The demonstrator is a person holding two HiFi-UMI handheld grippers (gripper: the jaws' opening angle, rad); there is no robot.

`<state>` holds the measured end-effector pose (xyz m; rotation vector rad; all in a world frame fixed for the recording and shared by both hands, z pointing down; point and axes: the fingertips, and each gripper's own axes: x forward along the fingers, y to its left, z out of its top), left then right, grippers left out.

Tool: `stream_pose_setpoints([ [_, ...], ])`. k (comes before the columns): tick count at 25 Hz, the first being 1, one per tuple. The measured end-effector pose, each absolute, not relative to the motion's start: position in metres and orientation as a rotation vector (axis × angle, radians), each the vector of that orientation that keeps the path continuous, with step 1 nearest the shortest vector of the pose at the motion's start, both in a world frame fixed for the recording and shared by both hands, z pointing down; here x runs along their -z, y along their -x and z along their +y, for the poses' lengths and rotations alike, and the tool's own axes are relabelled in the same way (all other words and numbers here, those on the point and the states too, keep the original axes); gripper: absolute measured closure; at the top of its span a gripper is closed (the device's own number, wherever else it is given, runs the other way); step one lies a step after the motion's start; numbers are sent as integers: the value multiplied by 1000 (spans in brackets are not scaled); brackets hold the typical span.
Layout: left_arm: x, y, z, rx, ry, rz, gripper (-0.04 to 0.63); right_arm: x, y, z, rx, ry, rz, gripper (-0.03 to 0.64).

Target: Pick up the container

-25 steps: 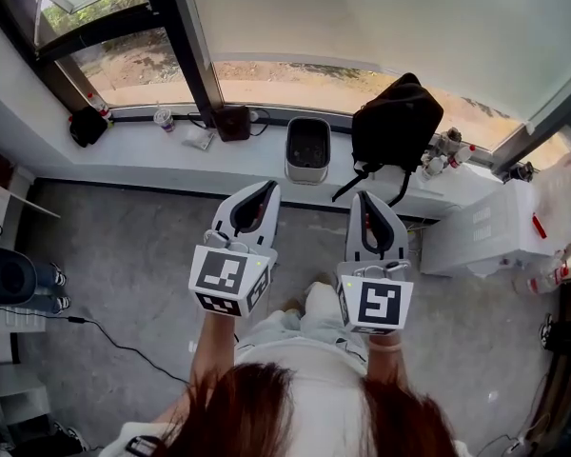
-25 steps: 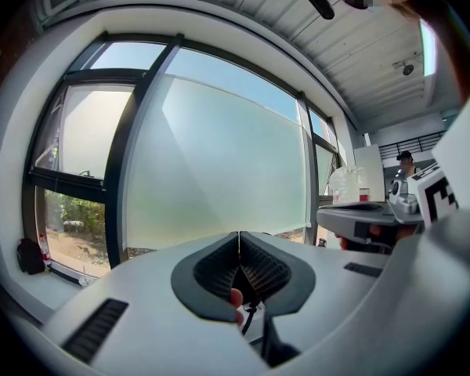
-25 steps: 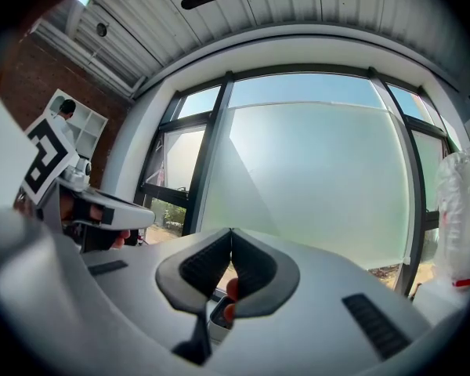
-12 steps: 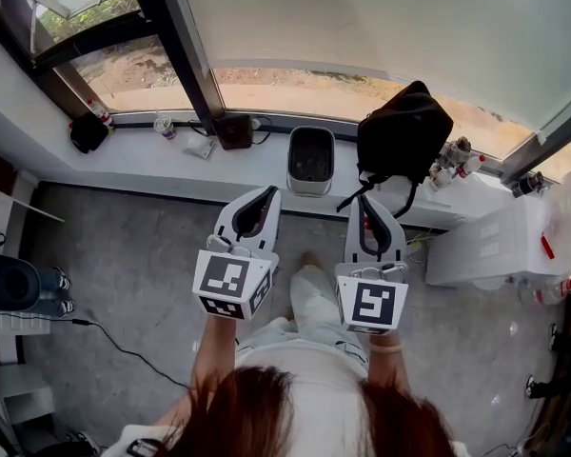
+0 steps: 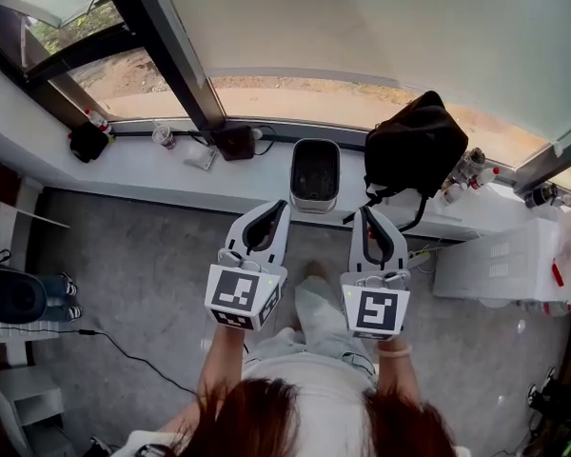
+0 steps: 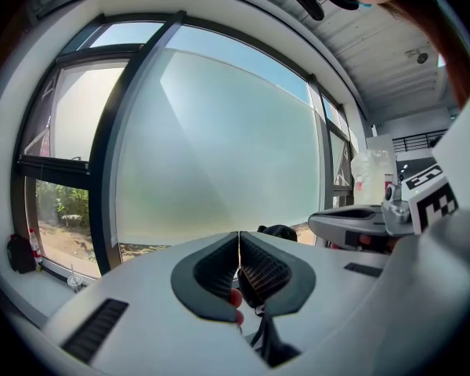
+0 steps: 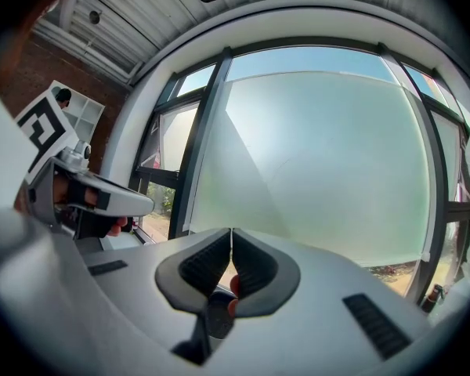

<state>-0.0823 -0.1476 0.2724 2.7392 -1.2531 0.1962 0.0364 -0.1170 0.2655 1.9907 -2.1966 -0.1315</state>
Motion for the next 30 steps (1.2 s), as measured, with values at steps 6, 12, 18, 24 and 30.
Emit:
stream_pose_setpoints([
  [6,-305,74,-183,-230,-2697,-1277,578,-293,-50,-156,147,-1939,-2183,591],
  [12,-336,66,-218,-234,-2653,-1306,578,-329,-61,-187,108,-1895,-2175,591],
  [18,-374,59,-247,-251,-2612,-1338,578,-378,-66,-213,64,-1827,-2155,591],
  [24,-421,56,-261,-294,-2565,-1364,578,-426,-77,-231,14,-1799,-2145,591],
  [30,-475,60,-275,-349,-2503,-1388,578,-478,-88,-247,-55,-1756,-2112,591],
])
